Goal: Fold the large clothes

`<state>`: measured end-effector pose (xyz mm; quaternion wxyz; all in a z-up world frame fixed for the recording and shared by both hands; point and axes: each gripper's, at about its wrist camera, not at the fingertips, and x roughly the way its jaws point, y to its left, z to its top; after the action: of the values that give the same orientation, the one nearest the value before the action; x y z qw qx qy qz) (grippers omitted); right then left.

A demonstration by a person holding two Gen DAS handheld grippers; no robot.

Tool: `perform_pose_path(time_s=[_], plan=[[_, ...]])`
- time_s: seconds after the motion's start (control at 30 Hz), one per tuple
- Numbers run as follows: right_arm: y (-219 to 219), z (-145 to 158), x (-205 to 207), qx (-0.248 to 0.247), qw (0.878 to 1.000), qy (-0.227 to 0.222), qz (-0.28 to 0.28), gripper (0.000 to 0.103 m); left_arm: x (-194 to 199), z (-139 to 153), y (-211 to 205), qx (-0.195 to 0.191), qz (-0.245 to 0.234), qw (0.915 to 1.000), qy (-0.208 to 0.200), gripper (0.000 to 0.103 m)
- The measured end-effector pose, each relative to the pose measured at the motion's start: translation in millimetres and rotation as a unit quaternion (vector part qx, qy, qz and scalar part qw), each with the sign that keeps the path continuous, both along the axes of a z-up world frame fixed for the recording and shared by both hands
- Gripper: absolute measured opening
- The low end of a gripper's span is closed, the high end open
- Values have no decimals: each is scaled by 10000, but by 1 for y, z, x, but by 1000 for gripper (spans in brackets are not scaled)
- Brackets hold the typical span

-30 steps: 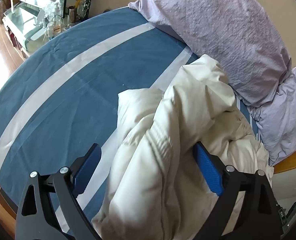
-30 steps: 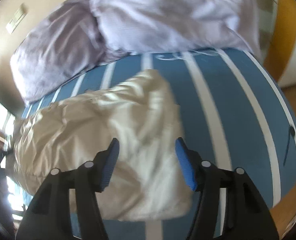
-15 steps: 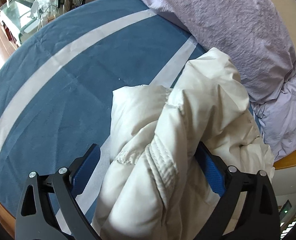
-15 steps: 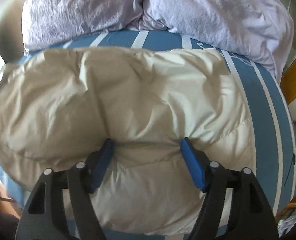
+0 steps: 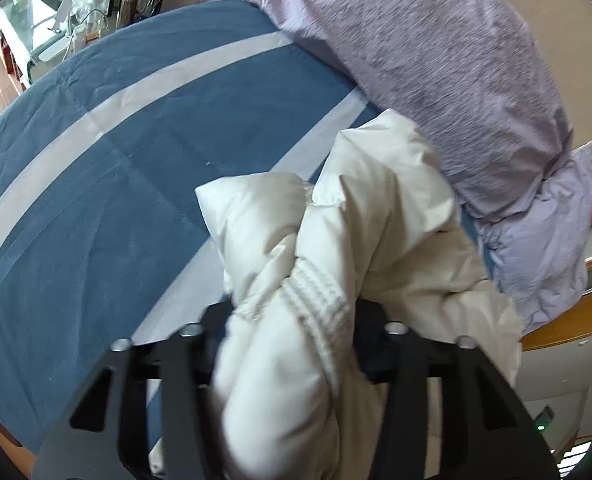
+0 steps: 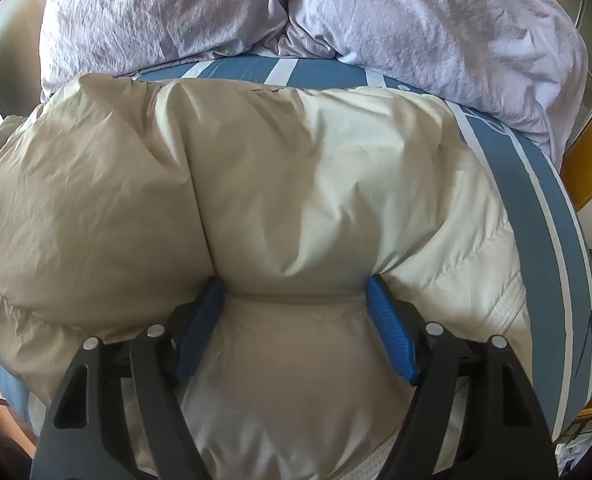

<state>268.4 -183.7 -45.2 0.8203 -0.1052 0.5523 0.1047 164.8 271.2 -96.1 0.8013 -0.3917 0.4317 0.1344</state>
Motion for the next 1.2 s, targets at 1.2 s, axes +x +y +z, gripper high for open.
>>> perform_pose_path(time_s=[1.2], plan=[[-39,17,-8,691,9969,-82,-357,72,72,165,-314,-457,-2420,9580,-1469,27]])
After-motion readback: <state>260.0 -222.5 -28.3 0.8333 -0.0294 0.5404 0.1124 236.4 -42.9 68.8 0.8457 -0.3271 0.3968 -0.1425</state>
